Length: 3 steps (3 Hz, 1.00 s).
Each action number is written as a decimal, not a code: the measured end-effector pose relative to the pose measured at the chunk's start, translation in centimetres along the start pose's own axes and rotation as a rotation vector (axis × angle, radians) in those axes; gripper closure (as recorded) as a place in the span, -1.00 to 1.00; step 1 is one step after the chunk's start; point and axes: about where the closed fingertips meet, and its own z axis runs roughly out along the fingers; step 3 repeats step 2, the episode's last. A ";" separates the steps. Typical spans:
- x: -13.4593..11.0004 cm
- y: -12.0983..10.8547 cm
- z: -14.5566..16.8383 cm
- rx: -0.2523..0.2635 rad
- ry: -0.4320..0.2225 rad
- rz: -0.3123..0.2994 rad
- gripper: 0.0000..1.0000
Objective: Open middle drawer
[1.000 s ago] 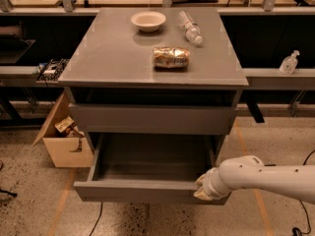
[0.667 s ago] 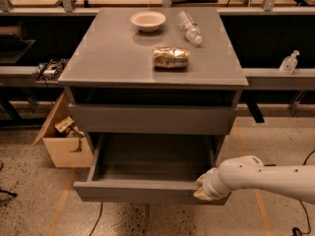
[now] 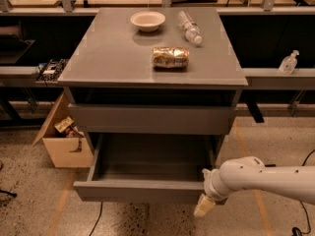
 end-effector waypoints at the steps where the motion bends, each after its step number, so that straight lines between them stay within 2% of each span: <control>1: 0.2 -0.1 0.0 -0.018 -0.011 -0.004 -1.00; 2: 0.7 -1.5 -0.9 -0.029 -0.014 -0.021 -1.00; 3: 0.7 -1.5 -0.9 -0.029 -0.014 -0.021 -1.00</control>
Offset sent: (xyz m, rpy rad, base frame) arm 0.0205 -0.0254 0.0164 0.0162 0.0117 0.0446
